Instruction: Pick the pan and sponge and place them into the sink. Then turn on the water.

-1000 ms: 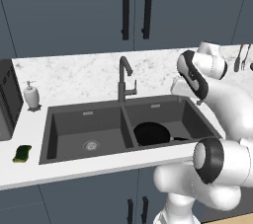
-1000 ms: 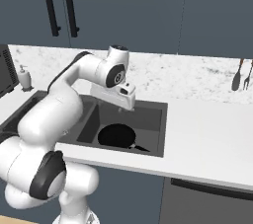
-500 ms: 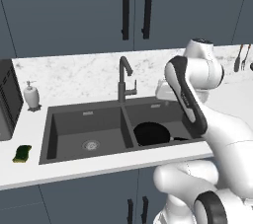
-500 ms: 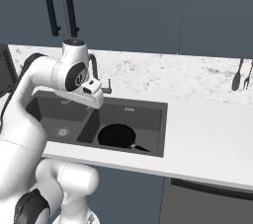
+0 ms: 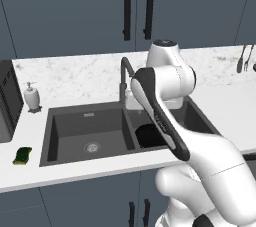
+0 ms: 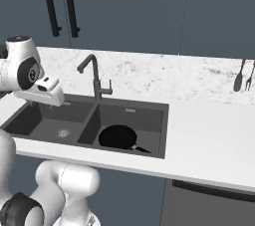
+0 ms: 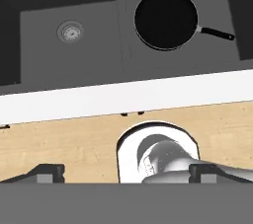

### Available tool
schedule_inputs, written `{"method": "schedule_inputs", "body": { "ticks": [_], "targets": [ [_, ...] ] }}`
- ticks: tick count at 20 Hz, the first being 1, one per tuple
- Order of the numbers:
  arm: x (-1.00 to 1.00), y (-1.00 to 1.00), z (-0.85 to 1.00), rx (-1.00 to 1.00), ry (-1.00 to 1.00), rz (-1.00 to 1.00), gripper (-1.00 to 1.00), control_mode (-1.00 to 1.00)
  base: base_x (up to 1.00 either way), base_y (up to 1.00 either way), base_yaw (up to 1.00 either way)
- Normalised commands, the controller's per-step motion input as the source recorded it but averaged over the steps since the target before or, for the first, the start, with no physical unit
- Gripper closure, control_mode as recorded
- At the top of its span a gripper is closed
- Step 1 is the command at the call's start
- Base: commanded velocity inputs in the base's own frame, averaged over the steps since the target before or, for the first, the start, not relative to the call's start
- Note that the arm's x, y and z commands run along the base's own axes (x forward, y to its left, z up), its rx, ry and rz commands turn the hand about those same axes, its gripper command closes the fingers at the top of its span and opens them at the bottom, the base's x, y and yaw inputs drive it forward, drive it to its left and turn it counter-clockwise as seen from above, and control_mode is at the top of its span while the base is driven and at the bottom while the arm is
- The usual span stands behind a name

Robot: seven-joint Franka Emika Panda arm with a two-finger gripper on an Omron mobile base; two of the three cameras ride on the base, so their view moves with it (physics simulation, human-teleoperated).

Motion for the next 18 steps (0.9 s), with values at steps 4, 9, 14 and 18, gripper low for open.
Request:
{"method": "schedule_inputs", "body": {
  "ticks": [4,9,14,18],
  "targets": [
    [-0.03,1.00,0.00,-0.08,0.02,0.04,-1.00,-1.00,0.00,0.00,0.00],
    [0.00,1.00,-0.05,-0.03,0.03,0.04,-1.00,-1.00,0.00,0.00,0.00],
    [0.30,1.00,-0.21,0.00,0.09,0.06,-1.00,-1.00,0.00,0.00,0.00],
    [0.75,0.91,-0.44,0.00,0.12,0.10,-1.00,-1.00,0.00,0.00,0.00]
  ]
}}
